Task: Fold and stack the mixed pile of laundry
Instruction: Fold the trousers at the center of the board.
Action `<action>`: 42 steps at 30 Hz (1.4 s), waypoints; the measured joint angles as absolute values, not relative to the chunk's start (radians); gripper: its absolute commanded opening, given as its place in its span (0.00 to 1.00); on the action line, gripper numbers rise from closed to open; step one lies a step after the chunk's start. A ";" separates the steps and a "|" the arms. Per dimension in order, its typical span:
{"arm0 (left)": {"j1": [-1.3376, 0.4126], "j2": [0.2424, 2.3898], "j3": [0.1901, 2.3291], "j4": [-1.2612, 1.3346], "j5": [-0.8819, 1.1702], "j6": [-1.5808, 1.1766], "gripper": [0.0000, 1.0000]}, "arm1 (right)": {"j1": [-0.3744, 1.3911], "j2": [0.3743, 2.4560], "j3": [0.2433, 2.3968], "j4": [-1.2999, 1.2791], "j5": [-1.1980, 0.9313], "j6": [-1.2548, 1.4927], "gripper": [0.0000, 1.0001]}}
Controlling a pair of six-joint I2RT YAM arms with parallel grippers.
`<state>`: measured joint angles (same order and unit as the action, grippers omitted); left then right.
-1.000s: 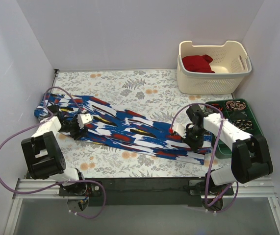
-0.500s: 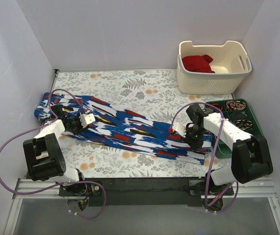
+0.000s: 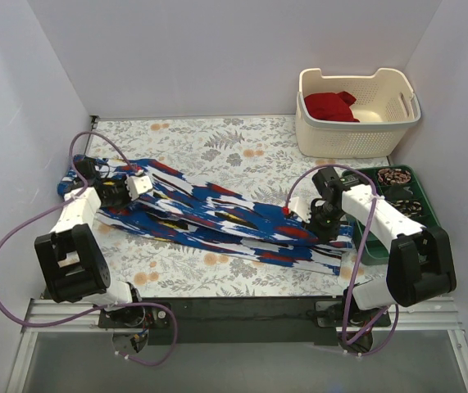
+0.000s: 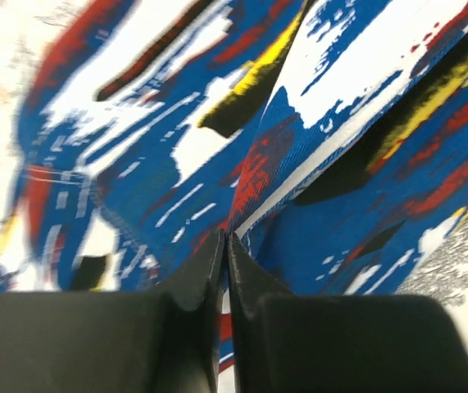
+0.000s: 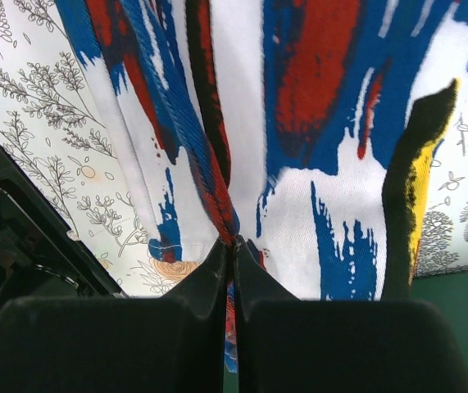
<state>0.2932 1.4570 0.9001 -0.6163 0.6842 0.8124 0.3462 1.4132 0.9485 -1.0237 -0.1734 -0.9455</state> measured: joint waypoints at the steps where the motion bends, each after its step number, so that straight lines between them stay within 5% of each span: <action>1: 0.300 1.457 0.934 -0.642 0.689 0.813 0.28 | 0.346 1.413 0.954 -1.023 -0.173 -0.945 0.01; 3: 0.311 1.457 0.982 -0.687 0.690 0.835 0.44 | 0.342 1.413 0.957 -1.023 -0.173 -0.945 0.01; 7: 0.327 1.424 0.913 -0.690 0.677 0.895 0.52 | 0.341 1.413 0.957 -1.023 -0.173 -0.945 0.01; 13: 0.307 1.367 0.698 -0.638 0.659 0.967 0.53 | 0.340 1.413 0.957 -1.024 -0.173 -0.945 0.01; 23: 0.296 1.343 0.628 -0.445 0.668 1.000 0.51 | 0.340 1.413 0.958 -1.027 -0.171 -0.945 0.01; 29: 0.287 1.332 0.594 -0.376 0.677 1.033 0.33 | 0.340 1.413 0.958 -1.028 -0.170 -0.945 0.01; 35: 0.285 1.264 0.578 -0.371 0.700 1.075 0.51 | 0.340 1.413 0.958 -1.030 -0.170 -0.945 0.01; 42: 0.284 1.258 0.536 -0.358 0.720 1.165 0.52 | 0.340 1.413 0.959 -1.031 -0.167 -0.945 0.01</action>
